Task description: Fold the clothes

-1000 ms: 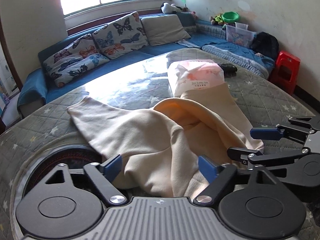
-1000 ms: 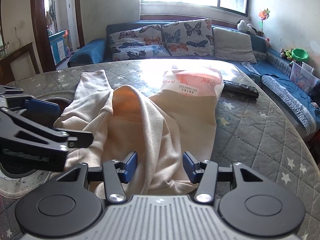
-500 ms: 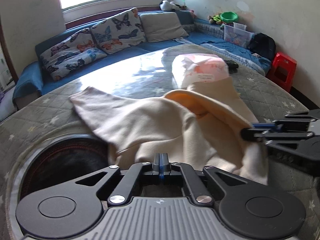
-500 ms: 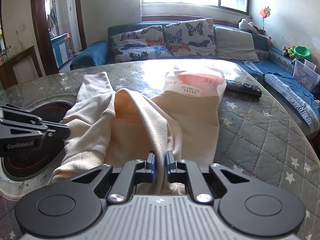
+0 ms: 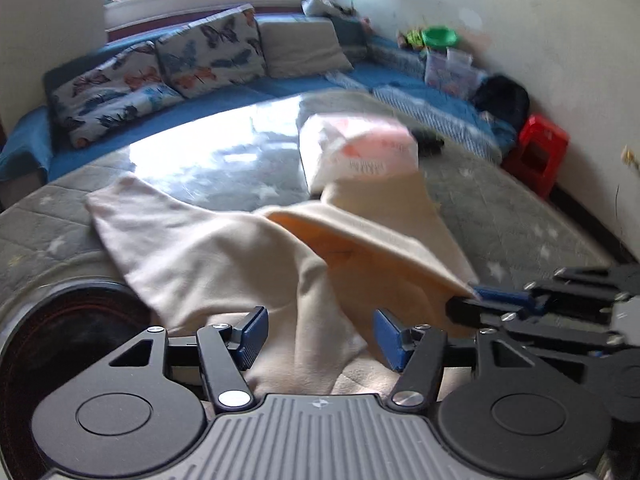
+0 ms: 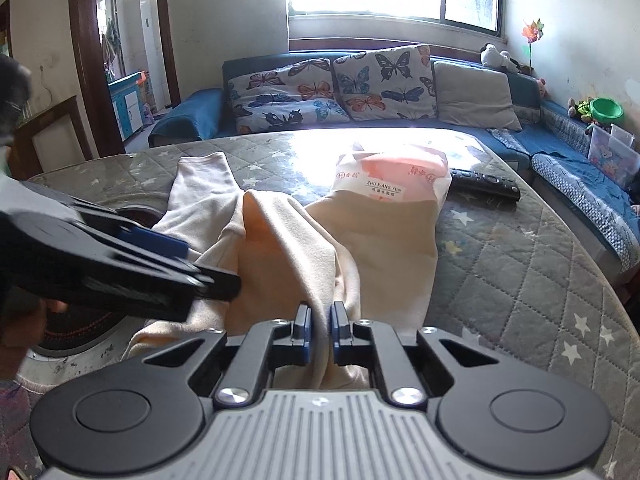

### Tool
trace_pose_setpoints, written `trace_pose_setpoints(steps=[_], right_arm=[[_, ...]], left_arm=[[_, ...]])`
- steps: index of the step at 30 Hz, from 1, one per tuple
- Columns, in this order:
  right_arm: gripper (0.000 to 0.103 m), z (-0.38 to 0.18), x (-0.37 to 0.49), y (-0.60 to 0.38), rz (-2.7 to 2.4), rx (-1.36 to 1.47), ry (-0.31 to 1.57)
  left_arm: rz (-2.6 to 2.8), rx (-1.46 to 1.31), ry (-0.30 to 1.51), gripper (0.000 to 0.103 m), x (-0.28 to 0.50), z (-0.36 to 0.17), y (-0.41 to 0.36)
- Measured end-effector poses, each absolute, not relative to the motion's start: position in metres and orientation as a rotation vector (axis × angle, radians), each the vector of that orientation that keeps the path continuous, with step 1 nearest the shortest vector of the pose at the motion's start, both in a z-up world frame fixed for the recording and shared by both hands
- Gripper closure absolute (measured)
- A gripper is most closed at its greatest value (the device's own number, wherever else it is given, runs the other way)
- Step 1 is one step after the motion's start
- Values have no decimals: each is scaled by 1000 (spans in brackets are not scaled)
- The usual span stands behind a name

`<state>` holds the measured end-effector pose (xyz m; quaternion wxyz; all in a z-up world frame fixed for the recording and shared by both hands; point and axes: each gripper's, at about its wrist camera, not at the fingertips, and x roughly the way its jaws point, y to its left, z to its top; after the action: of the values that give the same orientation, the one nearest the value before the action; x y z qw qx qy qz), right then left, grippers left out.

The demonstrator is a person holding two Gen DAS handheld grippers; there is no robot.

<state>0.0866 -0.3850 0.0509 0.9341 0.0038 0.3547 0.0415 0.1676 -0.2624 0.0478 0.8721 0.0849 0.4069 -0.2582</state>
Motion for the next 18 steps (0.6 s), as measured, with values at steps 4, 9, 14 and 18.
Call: trace_pose_setpoints(steps=[4, 9, 14, 18], right_arm=[[95, 53, 81, -388, 82, 3, 720], [95, 55, 76, -390, 75, 4, 716], [95, 64, 65, -388, 90, 19, 700], [95, 72, 56, -381, 121, 22, 688]], left_arm=[[-551, 177, 874, 94, 169, 39, -259], [-516, 158, 849, 96, 161, 48, -234], [-458, 149, 817, 96, 147, 64, -193], [-406, 136, 802, 97, 132, 74, -155]])
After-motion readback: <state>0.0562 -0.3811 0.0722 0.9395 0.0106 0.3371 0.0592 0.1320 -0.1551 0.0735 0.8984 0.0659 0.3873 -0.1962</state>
